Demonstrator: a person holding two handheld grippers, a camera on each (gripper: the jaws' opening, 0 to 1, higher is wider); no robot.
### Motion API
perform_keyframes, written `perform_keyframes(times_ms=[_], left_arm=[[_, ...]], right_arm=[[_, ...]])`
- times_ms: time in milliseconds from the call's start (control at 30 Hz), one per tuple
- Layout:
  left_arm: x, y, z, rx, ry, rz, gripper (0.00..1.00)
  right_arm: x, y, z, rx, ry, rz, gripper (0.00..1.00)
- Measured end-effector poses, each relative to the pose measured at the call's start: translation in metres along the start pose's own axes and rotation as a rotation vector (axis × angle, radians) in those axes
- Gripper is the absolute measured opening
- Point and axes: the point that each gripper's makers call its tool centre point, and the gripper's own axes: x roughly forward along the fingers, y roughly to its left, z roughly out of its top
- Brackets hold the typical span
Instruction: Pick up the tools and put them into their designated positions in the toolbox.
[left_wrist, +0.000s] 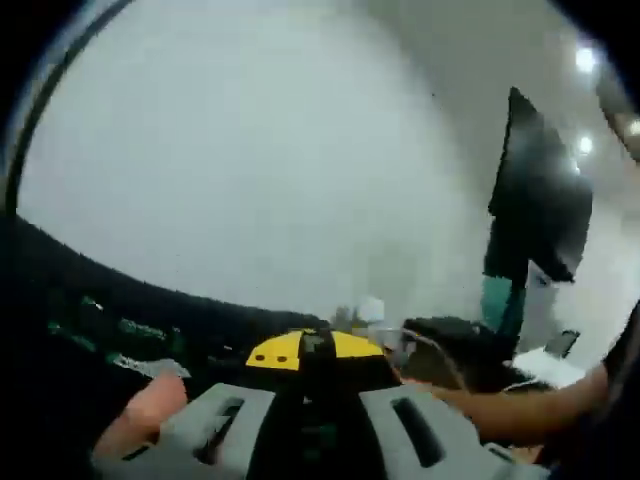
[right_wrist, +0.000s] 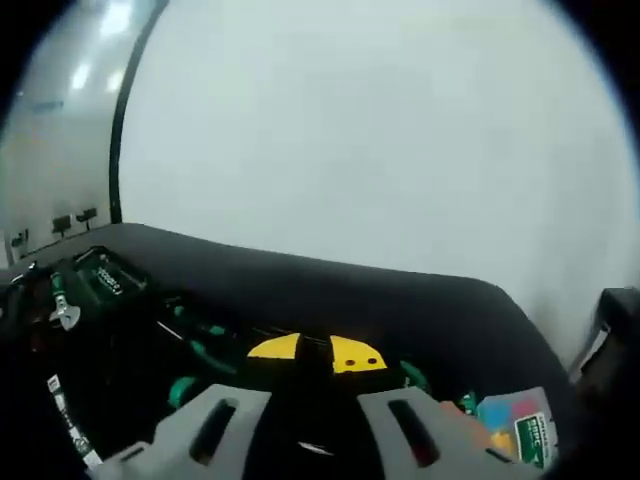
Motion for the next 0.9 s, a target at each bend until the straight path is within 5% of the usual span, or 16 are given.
perform_keyframes(times_ms=[67,133,267,367,400,433,500,567,667,700,767,800,900], left_arm=[[-0.015,0.038,-0.008,0.109,-0.026,0.095,0.09],[-0.023,0.064,-0.024,0.108,-0.002,0.159,0.09],[-0.029,0.077,-0.045,0.145,0.002,0.202,0.10],[-0.040,0.072,-0.024,0.134,-0.067,0.203,0.10],[-0.042,0.073,-0.016,0.100,-0.138,0.207,0.10],[-0.041,0.075,-0.020,0.083,-0.133,0.192,0.10],[-0.045,0.082,-0.034,0.046,-0.045,0.212,0.09],[-0.046,0.080,-0.026,-0.020,-0.103,0.169,0.09],[-0.048,0.068,-0.025,-0.008,-0.103,0.170,0.09],[-0.047,0.067,-0.027,-0.003,-0.093,0.156,0.09],[-0.046,0.064,-0.027,0.005,-0.093,0.146,0.09],[-0.045,0.063,-0.027,0.011,-0.092,0.138,0.09],[-0.043,0.065,-0.032,0.022,-0.074,0.130,0.08]], right_arm=[[0.000,0.001,0.000,-0.006,0.002,0.003,0.09],[-0.001,0.002,0.000,-0.004,0.001,0.003,0.09],[0.001,-0.001,-0.007,-0.011,0.038,-0.018,0.09],[-0.002,0.011,-0.007,-0.115,0.047,0.052,0.10],[-0.008,0.014,0.000,-0.079,0.025,0.091,0.09],[-0.019,0.012,0.009,0.014,0.034,0.100,0.07],[-0.042,-0.007,0.044,0.048,-0.018,0.122,0.05],[-0.059,-0.038,0.068,0.031,-0.018,0.082,0.05],[-0.064,-0.098,0.093,0.130,0.036,0.047,0.07],[-0.064,-0.117,0.092,0.141,0.068,0.020,0.08],[-0.058,-0.153,0.060,0.183,0.247,-0.070,0.08],[-0.054,-0.160,0.041,0.207,0.330,-0.087,0.07],[-0.034,-0.151,0.002,0.239,0.440,0.003,0.08]])
